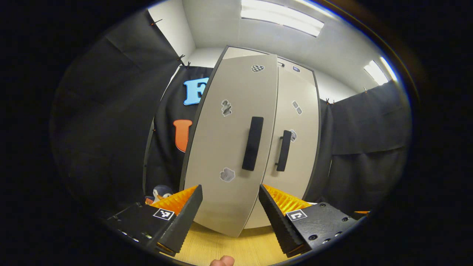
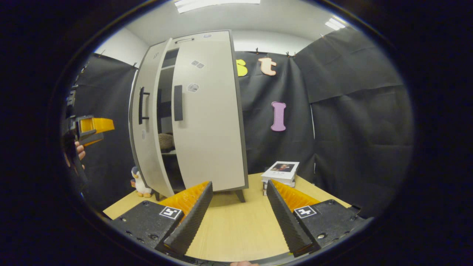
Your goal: Grab one shoe with the right hand and put it into the shoe cabinet, grab the other shoe with the left hand and put it into the shoe cabinet; then close the right door with the right hand and the left door with the left hand.
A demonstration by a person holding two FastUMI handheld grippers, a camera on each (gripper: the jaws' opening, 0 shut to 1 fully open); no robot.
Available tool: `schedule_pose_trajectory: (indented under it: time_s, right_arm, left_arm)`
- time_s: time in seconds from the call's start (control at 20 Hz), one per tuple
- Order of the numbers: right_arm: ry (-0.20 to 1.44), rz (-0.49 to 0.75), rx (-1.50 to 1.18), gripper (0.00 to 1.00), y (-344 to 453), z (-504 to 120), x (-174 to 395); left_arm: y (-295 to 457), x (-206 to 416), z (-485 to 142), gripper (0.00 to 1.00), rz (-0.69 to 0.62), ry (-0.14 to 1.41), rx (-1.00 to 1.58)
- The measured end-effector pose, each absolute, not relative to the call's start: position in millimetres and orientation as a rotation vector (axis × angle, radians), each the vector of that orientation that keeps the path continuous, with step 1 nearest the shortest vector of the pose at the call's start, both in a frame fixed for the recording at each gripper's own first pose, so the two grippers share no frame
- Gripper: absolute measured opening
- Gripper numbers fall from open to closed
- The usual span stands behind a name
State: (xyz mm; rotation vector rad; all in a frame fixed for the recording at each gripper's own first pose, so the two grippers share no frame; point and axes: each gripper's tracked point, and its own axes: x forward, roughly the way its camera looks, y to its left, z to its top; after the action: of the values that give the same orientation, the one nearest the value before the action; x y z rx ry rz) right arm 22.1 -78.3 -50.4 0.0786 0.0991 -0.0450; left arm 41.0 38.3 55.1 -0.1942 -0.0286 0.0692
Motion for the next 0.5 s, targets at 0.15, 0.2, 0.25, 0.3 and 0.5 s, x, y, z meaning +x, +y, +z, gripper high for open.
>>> schedule_pose_trajectory:
  time_s: [0.15, 0.2, 0.25, 0.3, 0.5]
  right_arm:
    - [0.105, -0.025, 0.101, 0.96, -69.1, -53.3, 19.0]
    - [0.114, -0.02, 0.105, 0.96, -66.5, -56.1, 18.3]
    - [0.125, -0.014, 0.105, 0.96, -63.9, -58.7, 17.8]
    - [0.135, -0.01, 0.102, 0.96, -62.8, -60.3, 17.3]
    - [0.151, -0.011, 0.101, 0.96, -64.0, -67.6, 13.3]
  left_arm:
    - [29.8, 20.6, 35.1, 0.94, 0.097, -0.022, -0.163]
    - [26.3, 14.4, 26.5, 0.94, 0.105, -0.015, -0.154]
    - [21.4, 8.0, 18.2, 0.94, 0.111, -0.002, -0.146]
    - [14.8, 2.5, 11.1, 0.94, 0.107, 0.013, -0.138]
    - [1.2, -16.9, -6.5, 0.94, 0.088, 0.047, -0.116]
